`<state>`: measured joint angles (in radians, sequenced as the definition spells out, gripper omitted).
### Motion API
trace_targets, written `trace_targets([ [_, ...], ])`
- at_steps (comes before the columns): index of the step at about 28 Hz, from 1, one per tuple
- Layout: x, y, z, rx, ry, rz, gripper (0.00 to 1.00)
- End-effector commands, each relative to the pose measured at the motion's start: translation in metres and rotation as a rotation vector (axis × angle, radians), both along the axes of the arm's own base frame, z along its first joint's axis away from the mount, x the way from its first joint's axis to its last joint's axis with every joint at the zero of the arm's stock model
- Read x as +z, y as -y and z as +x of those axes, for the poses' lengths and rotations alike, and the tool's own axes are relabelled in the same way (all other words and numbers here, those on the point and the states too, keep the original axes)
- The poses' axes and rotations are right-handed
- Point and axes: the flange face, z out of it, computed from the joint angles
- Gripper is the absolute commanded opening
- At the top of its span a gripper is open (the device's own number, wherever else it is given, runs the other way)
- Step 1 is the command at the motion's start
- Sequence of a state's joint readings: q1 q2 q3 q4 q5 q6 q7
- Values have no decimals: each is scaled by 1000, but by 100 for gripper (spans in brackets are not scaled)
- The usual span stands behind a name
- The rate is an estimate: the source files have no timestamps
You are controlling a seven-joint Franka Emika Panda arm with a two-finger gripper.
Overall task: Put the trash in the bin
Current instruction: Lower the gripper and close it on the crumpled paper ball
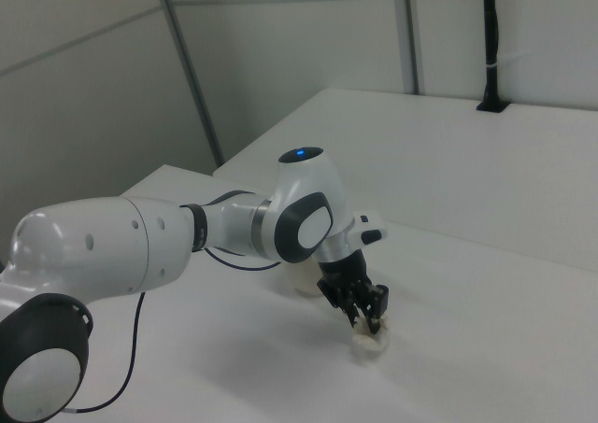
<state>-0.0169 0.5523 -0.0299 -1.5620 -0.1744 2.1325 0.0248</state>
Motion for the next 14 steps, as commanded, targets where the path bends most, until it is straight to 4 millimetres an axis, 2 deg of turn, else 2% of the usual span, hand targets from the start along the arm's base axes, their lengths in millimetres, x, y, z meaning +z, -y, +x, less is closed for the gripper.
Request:
trace_targets([
  [1,-1,-2,-1,6,11,-11,0],
  [6,8,-2,-1,8,23,-11,0],
  [11,39,-3,-2,6,63,-9,0],
  [14,69,-9,-4,8,105,-1,0],
])
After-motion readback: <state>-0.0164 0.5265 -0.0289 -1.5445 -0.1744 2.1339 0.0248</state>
